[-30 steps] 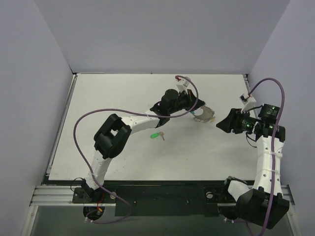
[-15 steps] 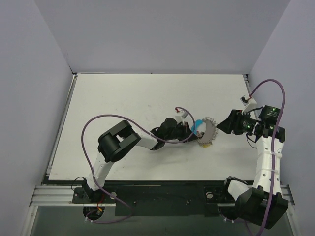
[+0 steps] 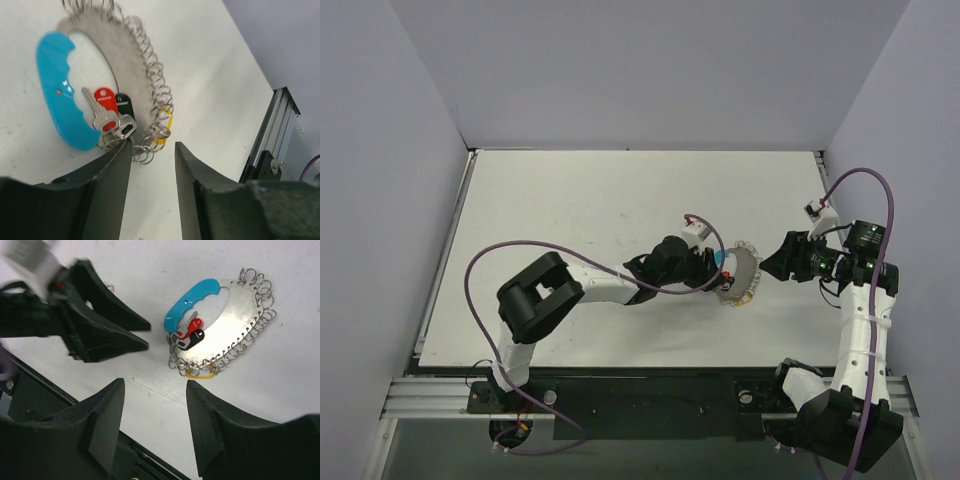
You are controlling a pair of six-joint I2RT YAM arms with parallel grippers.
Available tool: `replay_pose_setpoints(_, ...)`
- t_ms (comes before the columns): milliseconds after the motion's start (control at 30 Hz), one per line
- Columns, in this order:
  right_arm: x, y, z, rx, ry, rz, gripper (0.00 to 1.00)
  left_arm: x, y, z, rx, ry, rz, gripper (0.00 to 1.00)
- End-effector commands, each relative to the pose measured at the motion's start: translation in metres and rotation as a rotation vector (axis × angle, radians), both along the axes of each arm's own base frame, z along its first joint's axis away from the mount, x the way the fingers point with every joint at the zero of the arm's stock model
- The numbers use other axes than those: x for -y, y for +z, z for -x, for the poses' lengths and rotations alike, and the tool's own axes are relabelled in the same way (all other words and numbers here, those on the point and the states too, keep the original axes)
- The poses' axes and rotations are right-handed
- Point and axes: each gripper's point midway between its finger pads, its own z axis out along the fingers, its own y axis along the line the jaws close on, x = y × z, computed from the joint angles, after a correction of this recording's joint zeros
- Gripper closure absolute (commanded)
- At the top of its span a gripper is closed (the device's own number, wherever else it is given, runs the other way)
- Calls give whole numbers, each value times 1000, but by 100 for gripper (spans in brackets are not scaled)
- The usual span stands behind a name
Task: Put the keys on the keyring
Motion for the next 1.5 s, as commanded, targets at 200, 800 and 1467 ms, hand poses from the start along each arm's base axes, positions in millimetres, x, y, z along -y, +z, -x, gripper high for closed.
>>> replay_pose_setpoints(200, 11, 5, 20, -21, 55, 141, 52, -113, 179, -8, 435, 238, -48, 29)
replay_pose_setpoints(800, 37, 46, 13, 72, -86, 224, 33, -377, 188, 10, 325, 633, -200, 14)
replay_pose_setpoints(1467, 64, 84, 3, 142, -496, 160, 13, -403, 162, 17, 465, 679, -295, 11)
